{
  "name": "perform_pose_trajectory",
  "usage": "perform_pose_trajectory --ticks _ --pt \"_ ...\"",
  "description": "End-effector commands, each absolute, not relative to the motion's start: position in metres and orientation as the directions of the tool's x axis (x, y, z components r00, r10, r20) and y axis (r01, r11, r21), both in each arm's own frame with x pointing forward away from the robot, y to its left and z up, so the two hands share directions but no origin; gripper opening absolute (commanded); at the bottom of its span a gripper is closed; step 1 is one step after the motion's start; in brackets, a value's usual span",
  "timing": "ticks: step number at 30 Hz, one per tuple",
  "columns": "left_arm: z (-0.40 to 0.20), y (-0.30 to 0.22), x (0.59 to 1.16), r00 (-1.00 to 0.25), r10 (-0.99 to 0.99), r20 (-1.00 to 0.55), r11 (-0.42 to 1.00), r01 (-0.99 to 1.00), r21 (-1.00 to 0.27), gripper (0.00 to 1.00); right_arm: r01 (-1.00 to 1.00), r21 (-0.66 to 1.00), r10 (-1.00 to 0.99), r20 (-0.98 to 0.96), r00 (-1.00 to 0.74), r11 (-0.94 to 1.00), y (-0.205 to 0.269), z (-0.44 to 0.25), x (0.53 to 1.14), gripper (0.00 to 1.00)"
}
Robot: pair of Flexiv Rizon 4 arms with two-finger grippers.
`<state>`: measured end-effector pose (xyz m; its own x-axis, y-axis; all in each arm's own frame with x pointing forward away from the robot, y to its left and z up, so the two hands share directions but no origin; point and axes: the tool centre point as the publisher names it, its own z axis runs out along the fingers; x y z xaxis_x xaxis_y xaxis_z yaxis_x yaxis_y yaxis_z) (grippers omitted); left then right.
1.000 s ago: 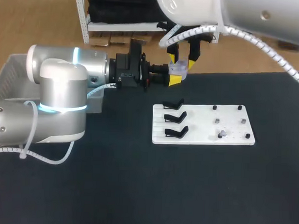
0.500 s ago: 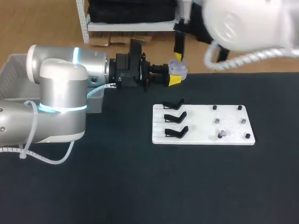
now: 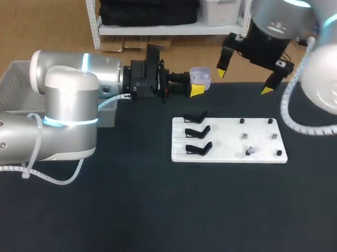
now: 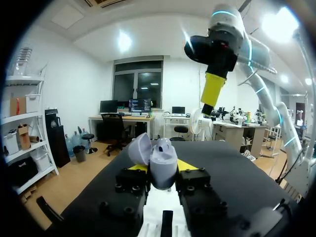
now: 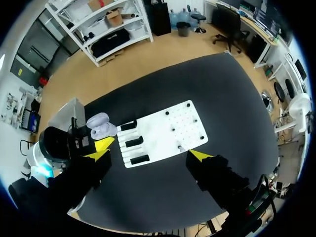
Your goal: Pick up each earbud case from the left stands, insert the matching earbuds, close the lid, and place the case in the box.
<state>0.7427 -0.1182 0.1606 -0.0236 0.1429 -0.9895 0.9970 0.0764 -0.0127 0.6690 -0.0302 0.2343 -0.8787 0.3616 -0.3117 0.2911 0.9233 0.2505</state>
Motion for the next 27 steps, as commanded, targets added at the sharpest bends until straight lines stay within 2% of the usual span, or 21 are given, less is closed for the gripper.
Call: perform_pose_trajectory --ticks 1,9,19,27 --pt "0.159 -0.118 0.741 -0.018 0.135 -0.991 0.082 0.997 -0.007 0.0 0.264 0.315 0.371 -0.356 -0.858 0.912 -0.034 0.232 0.664 1.0" --pt "0.159 -0.118 0.741 -0.018 0.135 -0.991 0.082 0.997 -0.007 0.0 0.186 0.28 0.293 -0.412 -0.863 0.942 -0.068 0.18 0.646 1.0" --pt "0.159 -0.118 0.741 -0.018 0.135 -0.991 0.082 0.997 -0.007 0.0 0.192 0.245 0.277 -0.386 -0.88 0.95 -0.08 0.113 0.62 1.0" --pt "0.159 -0.118 0.741 -0.018 0.135 -0.991 0.082 0.997 -0.007 0.0 0.192 0.245 0.277 -0.386 -0.88 0.95 -0.08 0.113 0.62 1.0"
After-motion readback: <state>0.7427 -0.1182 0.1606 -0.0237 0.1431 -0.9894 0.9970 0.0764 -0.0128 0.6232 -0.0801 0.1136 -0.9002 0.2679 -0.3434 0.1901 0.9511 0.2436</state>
